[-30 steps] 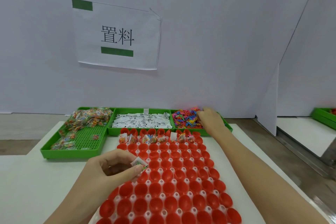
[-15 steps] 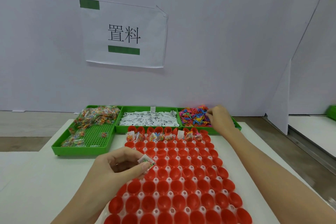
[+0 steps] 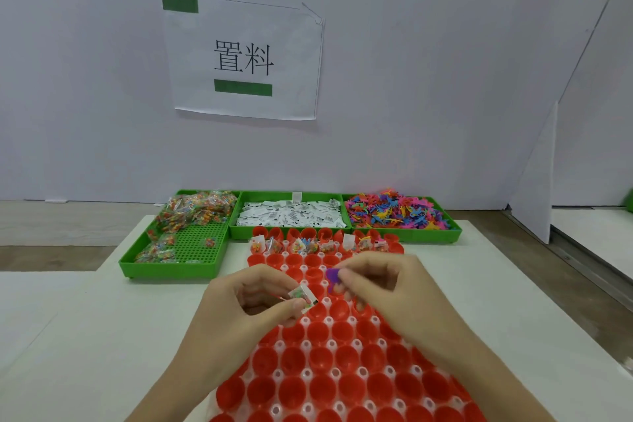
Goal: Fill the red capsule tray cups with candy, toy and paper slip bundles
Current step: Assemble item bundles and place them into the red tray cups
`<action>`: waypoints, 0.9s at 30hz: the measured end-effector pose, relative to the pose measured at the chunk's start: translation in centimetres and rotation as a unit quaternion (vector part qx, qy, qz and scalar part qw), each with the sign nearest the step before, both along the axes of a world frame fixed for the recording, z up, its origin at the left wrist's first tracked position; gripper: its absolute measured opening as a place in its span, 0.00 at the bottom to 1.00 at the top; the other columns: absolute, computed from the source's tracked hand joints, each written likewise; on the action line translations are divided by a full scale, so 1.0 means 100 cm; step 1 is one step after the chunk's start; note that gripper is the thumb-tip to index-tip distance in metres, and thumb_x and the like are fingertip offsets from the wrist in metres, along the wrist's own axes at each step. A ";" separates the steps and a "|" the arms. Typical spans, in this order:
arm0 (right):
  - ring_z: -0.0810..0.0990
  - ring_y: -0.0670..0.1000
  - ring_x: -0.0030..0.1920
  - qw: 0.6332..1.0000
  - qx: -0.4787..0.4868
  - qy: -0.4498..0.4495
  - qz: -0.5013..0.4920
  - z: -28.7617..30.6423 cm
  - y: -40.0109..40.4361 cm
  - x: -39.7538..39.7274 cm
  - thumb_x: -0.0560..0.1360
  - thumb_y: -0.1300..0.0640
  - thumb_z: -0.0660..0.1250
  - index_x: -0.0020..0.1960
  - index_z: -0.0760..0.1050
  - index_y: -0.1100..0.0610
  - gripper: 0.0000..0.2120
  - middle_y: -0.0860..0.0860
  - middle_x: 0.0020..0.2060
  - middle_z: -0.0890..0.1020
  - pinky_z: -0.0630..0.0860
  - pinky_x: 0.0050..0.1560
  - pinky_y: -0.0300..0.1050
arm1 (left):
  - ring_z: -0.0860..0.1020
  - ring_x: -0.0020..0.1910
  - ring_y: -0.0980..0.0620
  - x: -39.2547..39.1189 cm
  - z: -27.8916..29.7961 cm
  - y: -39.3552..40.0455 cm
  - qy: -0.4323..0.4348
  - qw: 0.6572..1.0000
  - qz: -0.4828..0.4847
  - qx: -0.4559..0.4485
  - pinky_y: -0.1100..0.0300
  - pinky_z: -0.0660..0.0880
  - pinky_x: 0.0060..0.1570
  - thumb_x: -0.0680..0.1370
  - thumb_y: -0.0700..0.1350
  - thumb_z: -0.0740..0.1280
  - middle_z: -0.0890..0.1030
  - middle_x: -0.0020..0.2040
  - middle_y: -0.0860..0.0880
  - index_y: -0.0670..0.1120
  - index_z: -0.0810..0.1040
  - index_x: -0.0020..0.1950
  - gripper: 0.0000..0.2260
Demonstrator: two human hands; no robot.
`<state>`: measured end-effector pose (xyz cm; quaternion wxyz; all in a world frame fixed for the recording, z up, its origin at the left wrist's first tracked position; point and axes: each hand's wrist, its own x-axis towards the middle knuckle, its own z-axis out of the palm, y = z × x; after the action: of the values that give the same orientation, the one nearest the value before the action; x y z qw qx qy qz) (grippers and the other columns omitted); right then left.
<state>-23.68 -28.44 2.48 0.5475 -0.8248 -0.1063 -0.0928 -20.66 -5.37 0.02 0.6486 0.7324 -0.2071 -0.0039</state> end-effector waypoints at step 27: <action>0.86 0.49 0.44 0.998 0.050 -0.005 0.023 -0.012 0.001 -0.018 0.76 0.50 0.75 0.47 0.87 0.49 0.04 0.48 0.42 0.87 0.82 0.48 0.41 | 0.87 0.39 0.46 -0.007 0.000 -0.023 -0.046 0.999 -0.015 0.008 0.58 0.83 0.43 0.66 0.45 0.82 0.86 0.40 0.45 0.49 0.86 0.45 0.11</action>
<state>-25.49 -28.36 1.24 0.5896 -0.7931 -0.1235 -0.0893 -21.38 -7.70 0.02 0.6325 0.7337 -0.2476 0.0182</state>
